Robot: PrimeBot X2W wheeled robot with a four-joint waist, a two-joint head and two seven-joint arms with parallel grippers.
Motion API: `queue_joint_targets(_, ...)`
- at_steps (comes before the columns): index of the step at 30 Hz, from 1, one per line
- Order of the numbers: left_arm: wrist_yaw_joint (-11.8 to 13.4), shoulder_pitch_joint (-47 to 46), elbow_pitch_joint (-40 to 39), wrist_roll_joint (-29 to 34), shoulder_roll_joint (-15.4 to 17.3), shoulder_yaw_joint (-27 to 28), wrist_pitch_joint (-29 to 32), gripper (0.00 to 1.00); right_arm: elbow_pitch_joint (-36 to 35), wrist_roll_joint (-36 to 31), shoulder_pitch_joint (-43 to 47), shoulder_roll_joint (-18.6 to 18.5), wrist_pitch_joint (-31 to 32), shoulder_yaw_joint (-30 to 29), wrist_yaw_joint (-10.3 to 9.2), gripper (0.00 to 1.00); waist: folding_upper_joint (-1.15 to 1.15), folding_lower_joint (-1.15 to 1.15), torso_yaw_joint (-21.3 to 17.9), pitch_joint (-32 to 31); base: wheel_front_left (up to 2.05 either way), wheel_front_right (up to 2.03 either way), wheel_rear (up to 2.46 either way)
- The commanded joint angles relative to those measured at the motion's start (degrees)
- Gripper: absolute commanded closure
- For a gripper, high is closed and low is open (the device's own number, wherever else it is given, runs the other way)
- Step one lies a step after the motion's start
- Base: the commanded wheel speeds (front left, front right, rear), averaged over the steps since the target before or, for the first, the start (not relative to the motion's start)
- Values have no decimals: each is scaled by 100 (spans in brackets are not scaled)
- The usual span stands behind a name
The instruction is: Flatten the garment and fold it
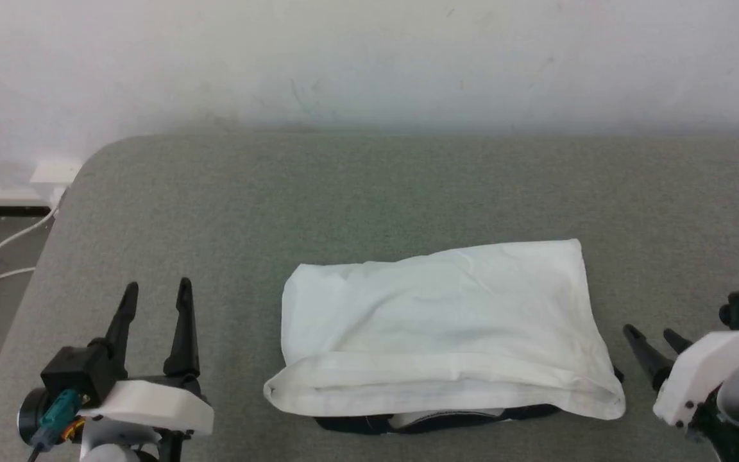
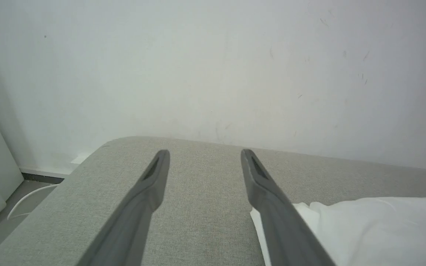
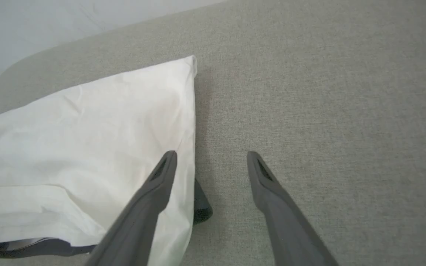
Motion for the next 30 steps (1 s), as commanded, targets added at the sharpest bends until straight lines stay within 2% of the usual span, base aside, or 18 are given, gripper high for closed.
queue_joint_targets(1,-87,-31,-85,154,6,89,-25,0,176,93,-242,-40,163,10,-5,0,-1,0,119,121,0,0,0)
queue_joint_targets(7,-448,-74,-318,643,-152,300,-25,0,973,380,-982,-61,992,204,-5,0,-1,0,262,351,0,0,0)
queue_joint_targets(12,-698,-90,-331,821,-351,361,-25,0,1611,558,-1465,97,1338,242,-5,0,-1,0,344,486,0,0,0)
queue_joint_targets(21,-907,-143,-112,960,-581,379,-26,0,2644,1005,-1677,378,2041,724,-5,0,-1,0,402,540,0,0,0)
queue_joint_targets(22,-922,-140,-89,966,-597,380,-26,0,2668,1067,-1682,387,2064,795,-5,39,-1,0,398,530,0,0,0)
queue_joint_targets(24,-941,-117,-21,967,-618,383,-26,0,2690,1166,-1673,390,2056,935,-5,92,-1,0,375,484,0,0,0)
queue_joint_targets(25,-945,-107,-1,971,-625,387,-26,0,2693,1199,-1670,373,2036,990,-5,100,-1,0,363,466,0,0,0)
queue_joint_targets(30,-949,-46,98,994,-642,379,-26,0,2563,1212,-1713,133,1617,1173,-5,100,-1,0,298,302,0,0,0)
